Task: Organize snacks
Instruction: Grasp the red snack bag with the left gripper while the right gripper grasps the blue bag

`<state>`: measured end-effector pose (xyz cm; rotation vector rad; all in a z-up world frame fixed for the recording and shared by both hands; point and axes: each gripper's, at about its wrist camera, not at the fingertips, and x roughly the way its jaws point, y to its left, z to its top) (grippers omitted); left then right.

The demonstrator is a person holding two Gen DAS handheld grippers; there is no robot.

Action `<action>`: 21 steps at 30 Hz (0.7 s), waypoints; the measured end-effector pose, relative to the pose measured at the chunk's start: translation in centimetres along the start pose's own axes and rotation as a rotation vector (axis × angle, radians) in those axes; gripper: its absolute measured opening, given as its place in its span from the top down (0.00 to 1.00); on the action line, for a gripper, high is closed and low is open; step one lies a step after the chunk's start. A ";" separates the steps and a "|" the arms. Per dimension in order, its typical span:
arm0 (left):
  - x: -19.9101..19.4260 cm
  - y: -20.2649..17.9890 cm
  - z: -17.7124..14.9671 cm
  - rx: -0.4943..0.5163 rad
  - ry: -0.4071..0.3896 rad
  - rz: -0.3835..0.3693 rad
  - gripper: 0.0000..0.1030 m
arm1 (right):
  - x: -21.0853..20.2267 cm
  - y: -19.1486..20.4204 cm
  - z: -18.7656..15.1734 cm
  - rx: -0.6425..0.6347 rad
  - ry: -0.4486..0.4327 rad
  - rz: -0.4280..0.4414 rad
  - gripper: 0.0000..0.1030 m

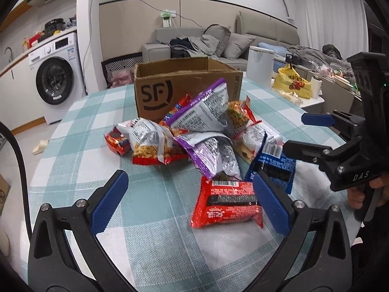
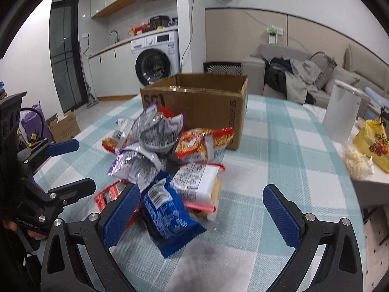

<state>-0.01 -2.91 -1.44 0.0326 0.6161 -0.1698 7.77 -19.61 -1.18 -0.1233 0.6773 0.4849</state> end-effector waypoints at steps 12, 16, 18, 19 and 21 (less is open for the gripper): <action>2.2 -1.2 -0.9 0.030 0.101 -0.045 0.01 | 2.0 1.5 -0.9 -0.060 0.115 0.028 0.00; 2.6 -1.6 -0.9 0.044 0.127 -0.050 0.01 | 2.3 1.8 -1.2 -0.076 0.138 0.035 0.01; 3.1 -1.9 -0.9 0.056 0.151 -0.052 0.01 | 2.2 1.9 -1.3 -0.085 0.150 0.032 0.02; 3.4 -2.0 -1.0 0.062 0.164 -0.052 0.01 | 2.3 2.0 -1.4 -0.091 0.154 0.033 0.04; 3.8 -2.2 -1.0 0.070 0.183 -0.052 0.01 | 2.3 2.2 -1.5 -0.098 0.161 0.036 0.10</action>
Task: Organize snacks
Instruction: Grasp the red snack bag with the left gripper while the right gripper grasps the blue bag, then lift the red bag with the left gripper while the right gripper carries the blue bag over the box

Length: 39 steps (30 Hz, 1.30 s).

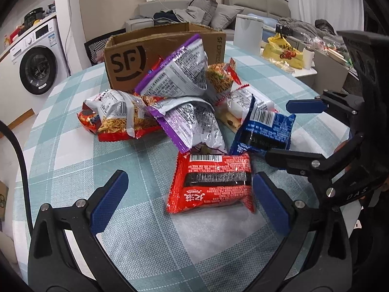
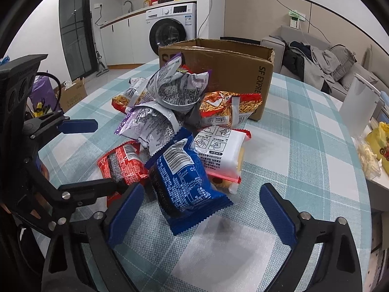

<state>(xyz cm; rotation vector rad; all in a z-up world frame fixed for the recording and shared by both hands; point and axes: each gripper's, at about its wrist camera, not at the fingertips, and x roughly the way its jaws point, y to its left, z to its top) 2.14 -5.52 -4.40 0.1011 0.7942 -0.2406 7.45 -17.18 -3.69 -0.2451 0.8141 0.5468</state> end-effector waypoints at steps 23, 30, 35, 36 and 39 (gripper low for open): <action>3.4 0.1 0.2 -0.019 0.096 -0.123 0.41 | 0.8 1.5 -0.2 -0.074 0.024 0.030 0.49; 2.9 1.5 0.2 -0.067 0.086 -0.152 0.47 | 0.6 1.6 -0.4 -0.065 0.024 0.080 0.60; 2.0 2.1 0.0 -0.070 0.054 -0.155 0.47 | 0.1 1.8 -0.6 -0.065 0.011 0.094 0.64; 1.7 2.2 0.0 -0.071 0.050 -0.155 0.47 | -0.1 1.8 -0.6 -0.065 0.007 0.097 0.66; 1.2 2.7 0.1 -0.082 0.034 -0.168 0.47 | -0.7 1.8 -0.6 -0.063 -0.009 0.111 0.76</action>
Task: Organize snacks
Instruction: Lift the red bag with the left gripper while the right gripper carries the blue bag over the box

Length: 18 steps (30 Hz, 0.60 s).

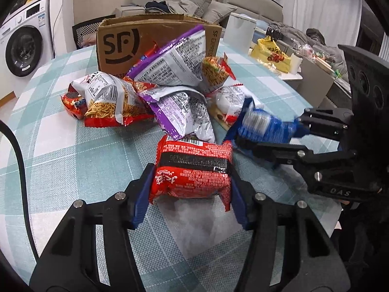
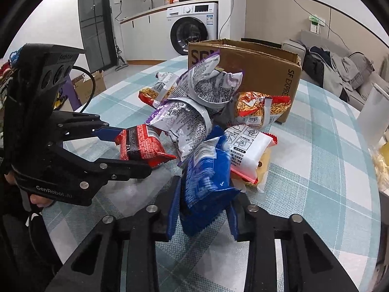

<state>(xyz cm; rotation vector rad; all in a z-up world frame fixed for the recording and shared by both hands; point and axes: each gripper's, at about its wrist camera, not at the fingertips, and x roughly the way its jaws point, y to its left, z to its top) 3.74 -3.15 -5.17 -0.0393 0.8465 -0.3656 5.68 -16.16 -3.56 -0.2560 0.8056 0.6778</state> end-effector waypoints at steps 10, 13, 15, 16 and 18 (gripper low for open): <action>-2.0 0.3 0.5 -0.014 -0.051 -0.002 0.47 | -1.3 0.0 0.2 0.007 -0.045 0.029 0.76; -2.6 0.2 0.5 -0.012 -0.067 -0.002 0.47 | -1.9 0.1 0.4 0.009 -0.066 0.037 0.76; -3.1 0.2 0.6 -0.011 -0.076 -0.003 0.47 | -2.3 0.1 0.5 0.011 -0.080 0.041 0.76; -3.3 0.1 0.7 -0.010 -0.082 -0.004 0.47 | -2.4 0.0 0.5 0.013 -0.086 0.043 0.76; -3.9 0.0 0.7 -0.010 -0.095 -0.004 0.47 | -2.9 0.0 0.6 0.019 -0.103 0.045 0.76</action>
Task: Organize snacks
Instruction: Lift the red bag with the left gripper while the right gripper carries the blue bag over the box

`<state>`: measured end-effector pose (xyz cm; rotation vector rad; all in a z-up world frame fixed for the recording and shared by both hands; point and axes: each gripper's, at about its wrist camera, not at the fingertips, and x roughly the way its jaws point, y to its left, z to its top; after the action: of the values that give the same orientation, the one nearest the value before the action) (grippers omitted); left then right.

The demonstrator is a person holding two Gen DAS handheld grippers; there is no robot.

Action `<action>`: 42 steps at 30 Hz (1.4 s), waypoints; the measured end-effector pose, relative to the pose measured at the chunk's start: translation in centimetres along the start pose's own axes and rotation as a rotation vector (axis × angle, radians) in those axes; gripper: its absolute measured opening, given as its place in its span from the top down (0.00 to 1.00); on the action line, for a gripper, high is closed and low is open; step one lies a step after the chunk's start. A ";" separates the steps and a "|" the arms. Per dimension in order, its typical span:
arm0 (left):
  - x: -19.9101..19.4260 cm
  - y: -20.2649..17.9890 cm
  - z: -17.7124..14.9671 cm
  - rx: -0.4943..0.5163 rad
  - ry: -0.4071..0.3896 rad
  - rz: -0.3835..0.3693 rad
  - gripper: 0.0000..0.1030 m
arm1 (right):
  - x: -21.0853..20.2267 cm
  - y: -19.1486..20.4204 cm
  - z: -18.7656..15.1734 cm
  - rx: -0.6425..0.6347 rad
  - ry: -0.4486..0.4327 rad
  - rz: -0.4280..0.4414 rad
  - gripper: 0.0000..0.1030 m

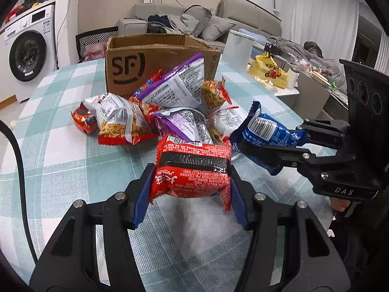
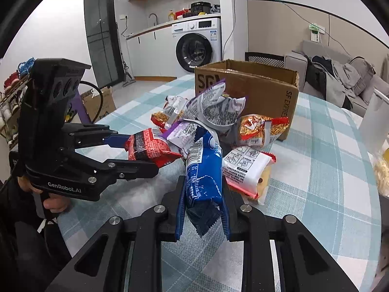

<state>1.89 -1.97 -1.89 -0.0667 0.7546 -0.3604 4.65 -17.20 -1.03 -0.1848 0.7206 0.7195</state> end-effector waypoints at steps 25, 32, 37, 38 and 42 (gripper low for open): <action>-5.6 1.2 3.3 -0.047 -0.187 0.100 0.47 | -3.2 -1.4 3.8 0.095 -0.163 -0.011 0.76; -6.2 1.2 5.4 -0.047 -0.224 0.109 0.47 | -3.5 -2.1 5.3 0.127 -0.192 -0.015 0.76; -6.1 1.5 7.0 -0.062 -0.243 0.114 0.47 | -3.5 -2.4 6.3 0.139 -0.202 -0.019 0.76; -6.1 1.6 7.4 -0.064 -0.247 0.115 0.47 | -3.5 -2.5 6.5 0.141 -0.203 -0.017 0.76; -5.7 1.8 8.9 -0.069 -0.255 0.127 0.47 | -3.3 -3.2 7.4 0.158 -0.214 -0.020 0.76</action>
<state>4.67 1.07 7.98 -0.1268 0.5155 -0.1995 9.01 -18.49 6.46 0.0292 0.5667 0.6495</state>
